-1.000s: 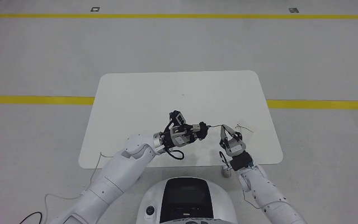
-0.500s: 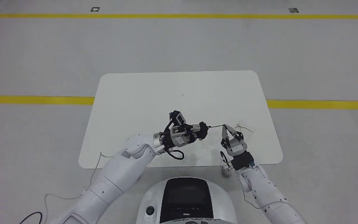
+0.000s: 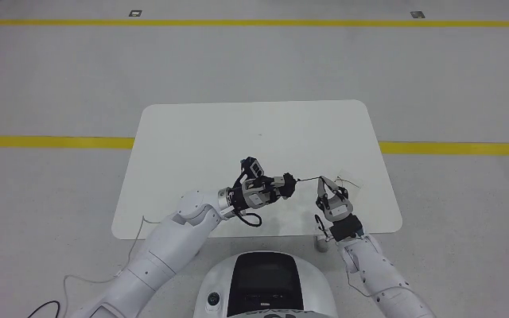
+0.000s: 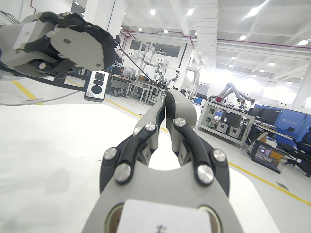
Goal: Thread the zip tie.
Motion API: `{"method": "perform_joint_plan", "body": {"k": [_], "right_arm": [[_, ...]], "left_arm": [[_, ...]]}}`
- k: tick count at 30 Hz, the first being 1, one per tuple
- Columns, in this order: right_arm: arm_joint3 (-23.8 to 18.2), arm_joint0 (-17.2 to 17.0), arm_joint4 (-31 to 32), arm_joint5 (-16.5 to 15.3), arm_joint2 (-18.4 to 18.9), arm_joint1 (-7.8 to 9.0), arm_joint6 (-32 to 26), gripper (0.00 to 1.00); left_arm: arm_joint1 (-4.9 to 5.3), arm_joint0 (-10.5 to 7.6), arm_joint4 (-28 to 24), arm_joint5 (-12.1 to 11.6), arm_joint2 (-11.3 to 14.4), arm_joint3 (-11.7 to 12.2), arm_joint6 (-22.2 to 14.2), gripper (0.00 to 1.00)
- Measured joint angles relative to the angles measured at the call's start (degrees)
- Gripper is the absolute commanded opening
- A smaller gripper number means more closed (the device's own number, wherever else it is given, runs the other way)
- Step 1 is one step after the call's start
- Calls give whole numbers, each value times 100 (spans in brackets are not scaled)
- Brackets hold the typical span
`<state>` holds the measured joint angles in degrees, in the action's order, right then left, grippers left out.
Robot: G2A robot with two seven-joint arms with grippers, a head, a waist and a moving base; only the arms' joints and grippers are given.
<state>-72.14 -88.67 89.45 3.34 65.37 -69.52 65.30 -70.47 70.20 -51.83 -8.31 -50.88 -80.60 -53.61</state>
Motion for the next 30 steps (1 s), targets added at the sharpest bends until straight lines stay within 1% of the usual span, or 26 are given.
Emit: {"method": "perform_joint_plan", "body": {"k": [19,26,28,29,30], "right_arm": [[40,-38,-5,-21,128,-24,14,0],[48,-77,-55,-51,258,-16,29,0],[38,-107,-97,-109,317,-7,34,0],[27,-122,-119,-180,337,-2,31,16],[10,-136,-139,-300,351,6,30,66]], "left_arm": [[0,0,0,0,0,0,0,0],[0,0,0,0,0,0,0,0],[0,0,0,0,0,0,0,0],[0,0,0,0,0,0,0,0],[0,0,0,0,0,0,0,0]]}}
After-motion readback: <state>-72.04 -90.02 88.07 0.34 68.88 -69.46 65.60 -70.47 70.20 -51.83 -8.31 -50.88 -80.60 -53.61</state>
